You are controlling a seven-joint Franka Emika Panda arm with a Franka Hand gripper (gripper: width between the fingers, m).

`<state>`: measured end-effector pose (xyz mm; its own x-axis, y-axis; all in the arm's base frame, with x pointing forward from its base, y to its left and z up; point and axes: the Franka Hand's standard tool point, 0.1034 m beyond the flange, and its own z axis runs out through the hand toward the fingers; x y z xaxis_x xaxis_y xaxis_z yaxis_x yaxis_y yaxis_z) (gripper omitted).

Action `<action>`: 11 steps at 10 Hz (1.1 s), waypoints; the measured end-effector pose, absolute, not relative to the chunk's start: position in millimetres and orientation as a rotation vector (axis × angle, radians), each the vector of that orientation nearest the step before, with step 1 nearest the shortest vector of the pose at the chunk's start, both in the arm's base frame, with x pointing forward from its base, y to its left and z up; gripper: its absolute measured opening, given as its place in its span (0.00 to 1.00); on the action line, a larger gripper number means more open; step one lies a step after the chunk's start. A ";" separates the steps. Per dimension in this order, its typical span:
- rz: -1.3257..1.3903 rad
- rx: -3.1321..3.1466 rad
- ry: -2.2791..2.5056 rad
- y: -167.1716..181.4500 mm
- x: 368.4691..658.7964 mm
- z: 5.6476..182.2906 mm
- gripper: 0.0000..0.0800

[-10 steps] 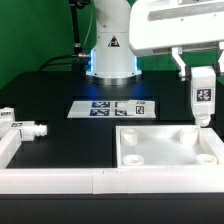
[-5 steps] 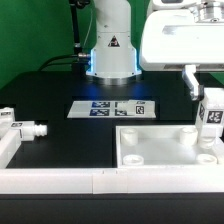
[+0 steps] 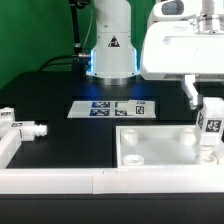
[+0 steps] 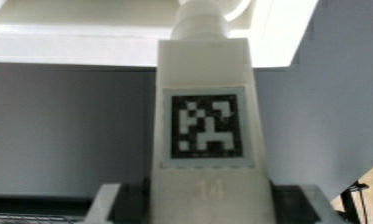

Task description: Assemble one leg

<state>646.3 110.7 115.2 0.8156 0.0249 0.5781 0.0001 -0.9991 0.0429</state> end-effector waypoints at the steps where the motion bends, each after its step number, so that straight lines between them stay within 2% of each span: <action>1: 0.931 2.955 0.025 111.3 644.3 110.3 0.36; 8: 0.896 2.957 0.050 116.3 637.6 92.8 0.36; 11: 0.952 2.932 0.058 113.2 639.8 91.8 0.36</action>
Offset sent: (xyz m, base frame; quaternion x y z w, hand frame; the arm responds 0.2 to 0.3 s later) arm -0.0003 0.0036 -0.0046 -0.0005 0.0096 0.0048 0.9999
